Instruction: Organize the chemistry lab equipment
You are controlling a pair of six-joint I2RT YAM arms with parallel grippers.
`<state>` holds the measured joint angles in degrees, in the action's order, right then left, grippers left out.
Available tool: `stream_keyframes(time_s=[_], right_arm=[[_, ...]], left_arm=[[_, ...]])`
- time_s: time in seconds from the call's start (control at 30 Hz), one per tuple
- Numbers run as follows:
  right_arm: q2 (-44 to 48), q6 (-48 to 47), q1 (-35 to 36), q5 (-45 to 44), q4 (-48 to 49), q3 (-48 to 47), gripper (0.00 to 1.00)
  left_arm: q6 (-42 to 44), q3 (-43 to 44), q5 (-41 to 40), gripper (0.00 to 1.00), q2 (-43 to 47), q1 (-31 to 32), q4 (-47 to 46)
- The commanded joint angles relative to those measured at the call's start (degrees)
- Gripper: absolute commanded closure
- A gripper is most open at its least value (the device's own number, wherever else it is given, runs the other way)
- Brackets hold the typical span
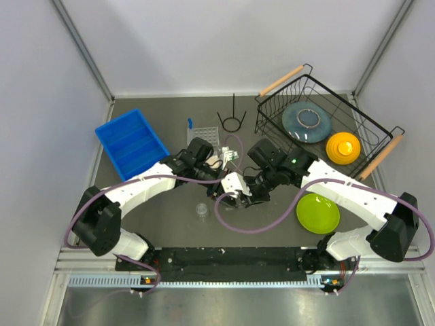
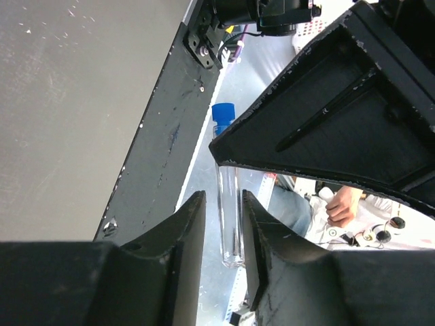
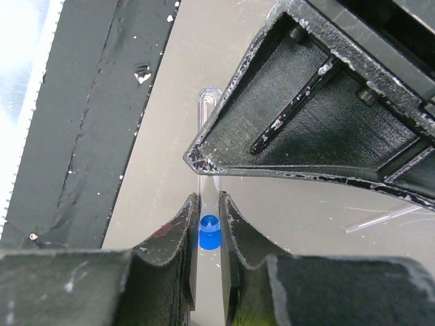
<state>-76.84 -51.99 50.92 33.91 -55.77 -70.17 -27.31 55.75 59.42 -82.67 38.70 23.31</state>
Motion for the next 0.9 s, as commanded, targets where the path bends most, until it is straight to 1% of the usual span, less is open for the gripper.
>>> stream_keyframes(time_s=[0.0,0.1,0.13,0.2,0.23,0.4,0.47,0.5,0.53,0.6,0.63,0.7,0.73,0.83,0.87], right_arm=[[1.25,-1.1,1.03,0.1,0.05,-0.67,0.88],[1.25,-0.57,1.03,-0.42,0.05,-1.19,0.88],[1.25,-0.48,1.03,-0.42,0.05,-1.2,0.87],[1.34,-0.22,1.11,-0.51,0.13,-1.28,0.87],[1.34,-0.13,1.03,-0.6,-0.04,-1.28,0.87],[1.6,0.39,1.03,-1.04,-0.04,-1.46,0.85],[1.52,0.74,1.03,-1.21,0.13,-1.72,0.83],[1.52,1.18,1.03,-1.3,0.13,-1.81,0.8],[1.43,1.53,1.03,-1.39,0.05,-2.16,0.74],[1.69,2.59,0.94,-1.57,-0.04,-2.51,0.66],[1.95,2.94,0.85,-1.57,-0.04,-2.95,0.59],[2.48,4.35,0.33,-1.05,-0.3,-3.56,0.54],[3.0,4.87,-0.2,0.53,-0.39,-4.35,0.49],[4.23,6.89,-3.8,5.09,-1.27,-6.63,0.48],[4.68,8.03,-4.85,6.16,-1.36,-7.08,0.48]], left_arm=[[3.05,2.44,1.93,0.72,-0.29,0.41,1.91],[4.63,2.7,1.84,0.77,-0.38,0.41,4.28],[5.24,2.7,1.75,0.8,-0.38,0.41,4.72],[5.51,2.7,2.1,0.84,-0.21,0.41,5.25],[5.6,2.61,2.19,0.87,-0.12,0.41,5.34],[5.34,2.7,2.11,0.9,1.11,0.41,5.34],[5.16,2.61,2.02,0.91,1.29,0.41,5.25],[4.73,2.53,1.93,0.91,1.55,0.41,5.08],[4.29,2.09,1.84,0.92,1.9,0.41,4.38],[2.54,1.47,1.58,0.92,2.95,0.5,2.98],[1.83,0.6,1.49,0.92,3.31,0.41,1.23],[-0.71,-0.37,0.79,0.92,5.32,0.41,-0.8],[-2.03,-1.85,0.0,0.92,6.11,0.41,-4.29],[-7.39,-5.28,-2.71,0.92,10.07,0.5,-9.93],[-8.62,-6.17,-3.77,0.92,12.08,0.41,-13.43]])
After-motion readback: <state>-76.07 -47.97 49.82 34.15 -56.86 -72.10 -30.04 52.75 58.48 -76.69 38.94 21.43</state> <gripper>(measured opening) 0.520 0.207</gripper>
